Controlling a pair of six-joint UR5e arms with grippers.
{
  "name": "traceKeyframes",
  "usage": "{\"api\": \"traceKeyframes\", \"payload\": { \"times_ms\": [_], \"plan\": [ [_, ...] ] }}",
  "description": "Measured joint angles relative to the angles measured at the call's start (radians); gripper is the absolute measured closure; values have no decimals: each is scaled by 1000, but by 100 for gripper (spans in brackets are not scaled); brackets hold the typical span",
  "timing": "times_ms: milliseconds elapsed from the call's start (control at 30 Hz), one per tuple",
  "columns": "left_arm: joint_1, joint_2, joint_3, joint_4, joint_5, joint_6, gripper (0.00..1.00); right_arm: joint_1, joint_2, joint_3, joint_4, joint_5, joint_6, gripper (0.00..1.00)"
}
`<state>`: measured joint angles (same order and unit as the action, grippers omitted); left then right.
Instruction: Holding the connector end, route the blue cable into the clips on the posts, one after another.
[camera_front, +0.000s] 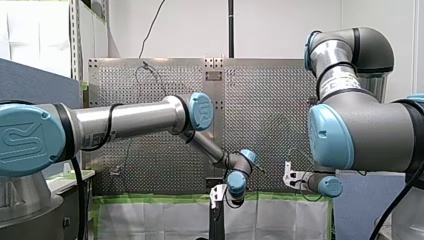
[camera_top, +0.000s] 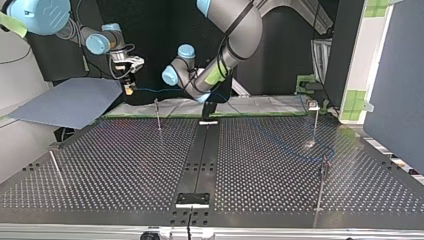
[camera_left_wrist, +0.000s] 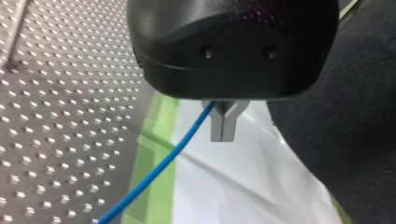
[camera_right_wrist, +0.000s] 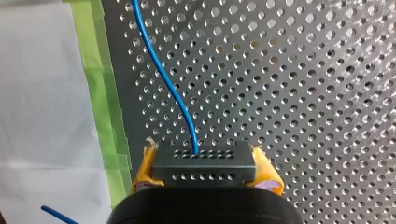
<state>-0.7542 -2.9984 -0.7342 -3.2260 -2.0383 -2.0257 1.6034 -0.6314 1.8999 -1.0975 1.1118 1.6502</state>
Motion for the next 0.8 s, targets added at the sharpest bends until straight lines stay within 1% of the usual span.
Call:
{"api": "traceKeyframes", "payload": {
  "times_ms": [133, 167, 200, 333, 400, 533, 600, 667, 800],
  "plan": [
    [-10, 31, -35, 35, -18, 2, 100, -7, 0, -8, 3, -2, 16, 100],
    [-14, 43, -48, 47, -22, 2, 98, -8, 0, -12, 5, -3, 20, 100],
    [-17, 52, -58, 57, -26, 2, 98, -10, 0, -18, 11, -3, 23, 100],
    [-36, 83, -100, 99, -48, 2, 98, -16, 0, -39, 45, -1, 28, 100],
    [-55, 95, -124, 123, -60, 2, 98, -21, 0, -47, 60, -1, 33, 100],
    [-80, 117, -166, 164, -90, 1, 98, -30, 0, -54, 70, 0, 41, 100],
    [-90, 123, -182, 178, -101, 1, 98, -33, 2, -55, 72, 0, 42, 100],
    [-99, 125, -194, 185, -110, 2, 98, -35, 8, -55, 74, 1, 39, 100],
    [-110, 127, -211, 196, -124, 1, 98, -42, 34, -55, 64, 5, 34, 100]
  ]
}}
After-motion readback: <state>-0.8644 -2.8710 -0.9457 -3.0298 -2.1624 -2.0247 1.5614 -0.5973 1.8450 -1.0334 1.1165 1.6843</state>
